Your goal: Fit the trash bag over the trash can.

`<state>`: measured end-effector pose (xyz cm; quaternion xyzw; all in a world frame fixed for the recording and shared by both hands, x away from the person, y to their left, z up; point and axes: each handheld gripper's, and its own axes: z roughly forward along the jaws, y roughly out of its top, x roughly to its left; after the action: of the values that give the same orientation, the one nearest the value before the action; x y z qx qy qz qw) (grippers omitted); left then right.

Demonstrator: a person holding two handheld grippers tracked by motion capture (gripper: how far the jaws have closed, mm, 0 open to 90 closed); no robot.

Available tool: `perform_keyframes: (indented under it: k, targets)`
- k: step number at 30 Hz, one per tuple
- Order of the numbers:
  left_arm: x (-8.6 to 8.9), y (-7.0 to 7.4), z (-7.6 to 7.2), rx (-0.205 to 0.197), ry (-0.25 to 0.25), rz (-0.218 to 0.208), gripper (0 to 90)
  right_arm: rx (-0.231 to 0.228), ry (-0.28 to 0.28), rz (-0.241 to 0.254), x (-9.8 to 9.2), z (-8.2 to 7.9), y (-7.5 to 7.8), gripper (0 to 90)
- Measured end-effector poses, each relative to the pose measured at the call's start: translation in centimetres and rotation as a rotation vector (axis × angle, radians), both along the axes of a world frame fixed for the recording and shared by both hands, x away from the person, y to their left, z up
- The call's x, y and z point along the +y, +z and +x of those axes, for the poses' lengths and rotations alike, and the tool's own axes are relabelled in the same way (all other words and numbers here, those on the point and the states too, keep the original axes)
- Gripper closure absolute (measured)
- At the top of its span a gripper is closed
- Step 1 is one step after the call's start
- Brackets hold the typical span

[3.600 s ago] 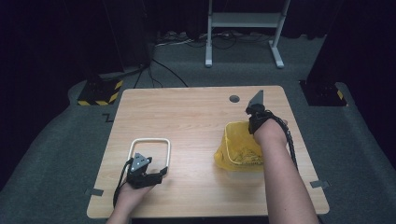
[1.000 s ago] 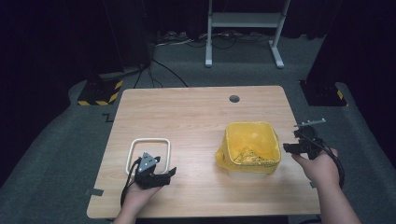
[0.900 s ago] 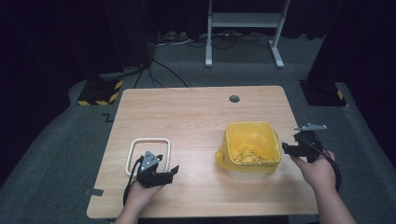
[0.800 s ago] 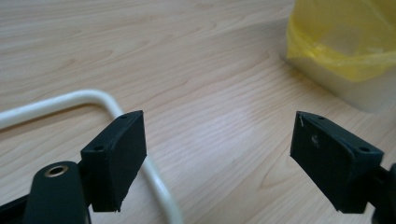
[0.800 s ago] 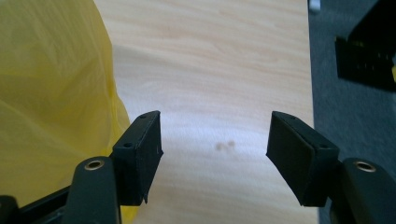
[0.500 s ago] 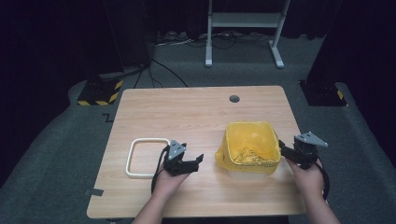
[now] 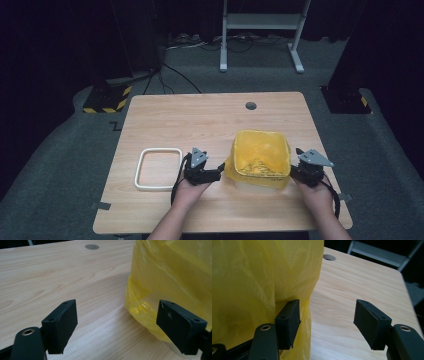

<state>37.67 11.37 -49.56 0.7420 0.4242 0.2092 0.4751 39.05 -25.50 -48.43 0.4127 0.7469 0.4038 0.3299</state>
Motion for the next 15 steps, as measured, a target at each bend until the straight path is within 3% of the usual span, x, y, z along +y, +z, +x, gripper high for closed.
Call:
perform_keyframes:
  k: [7, 10, 12, 14, 15]
  targets:
    - [4.4, -0.7, -2.7, 0.016, 0.016, -0.019, 17.2, 0.016, 0.112, 0.024, 5.3, -1.4, 0.0, 38.8]
    - [6.7, 0.1, -3.3, -0.006, 0.040, 0.014, 17.3, 0.016, 0.133, 0.011, 7.4, -2.3, -0.2, 36.9]
    - [8.1, 0.7, -2.9, -0.020, 0.087, 0.019, 19.1, 0.030, 0.072, 0.038, 8.0, -3.0, 0.0, 38.3]
    - [8.5, 0.8, -2.2, -0.016, 0.115, 0.026, 20.5, 0.044, -0.006, 0.089, 8.0, -3.7, 0.1, 38.3]
    - [8.4, 0.7, -1.7, -0.009, 0.119, 0.021, 20.8, 0.033, -0.017, 0.090, 8.1, -4.1, 0.1, 38.2]
